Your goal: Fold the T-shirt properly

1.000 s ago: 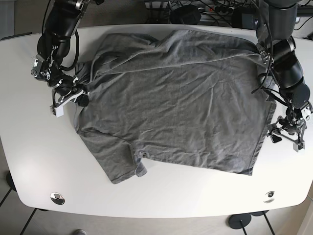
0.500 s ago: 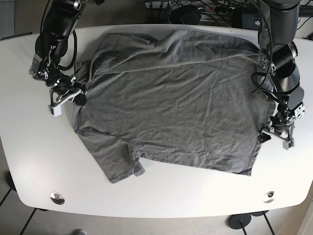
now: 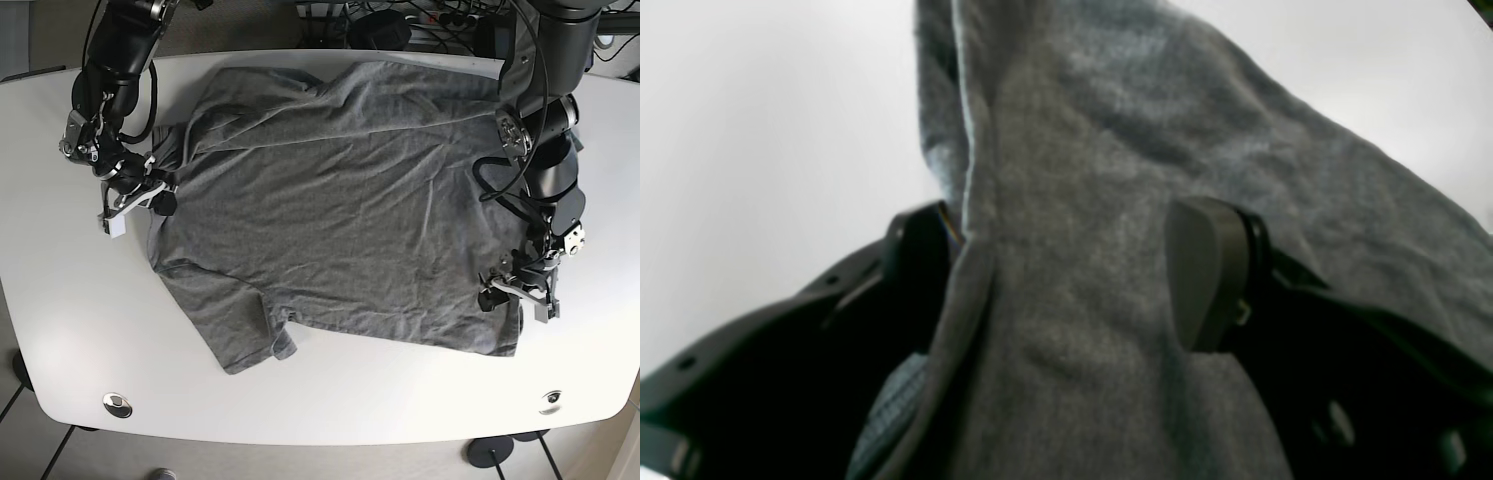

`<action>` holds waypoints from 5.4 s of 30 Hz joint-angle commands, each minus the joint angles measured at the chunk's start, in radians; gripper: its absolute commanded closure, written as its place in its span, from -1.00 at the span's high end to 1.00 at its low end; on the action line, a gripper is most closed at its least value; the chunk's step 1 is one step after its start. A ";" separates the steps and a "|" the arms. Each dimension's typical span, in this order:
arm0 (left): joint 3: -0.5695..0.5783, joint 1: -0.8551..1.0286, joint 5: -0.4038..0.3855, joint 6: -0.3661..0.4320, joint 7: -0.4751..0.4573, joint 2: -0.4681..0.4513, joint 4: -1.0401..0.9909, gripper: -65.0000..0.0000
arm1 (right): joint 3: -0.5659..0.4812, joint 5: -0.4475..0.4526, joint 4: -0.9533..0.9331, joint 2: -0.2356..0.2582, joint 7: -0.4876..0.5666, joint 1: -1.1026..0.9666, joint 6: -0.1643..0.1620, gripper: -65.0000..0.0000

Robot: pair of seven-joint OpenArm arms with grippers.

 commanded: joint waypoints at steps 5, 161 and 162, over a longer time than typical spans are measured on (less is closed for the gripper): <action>0.002 -0.010 0.012 0.038 -0.002 -0.042 0.010 -0.96 | -0.001 -0.001 0.014 -0.005 0.003 0.010 0.004 -0.94; -0.184 0.929 -0.293 -0.176 0.616 0.056 1.503 0.02 | -0.015 -0.311 -0.209 -0.039 0.057 0.272 0.218 0.32; -0.184 0.915 -0.292 -0.174 0.616 0.056 1.503 0.02 | -0.016 -0.311 -0.209 -0.056 0.058 0.271 0.218 0.32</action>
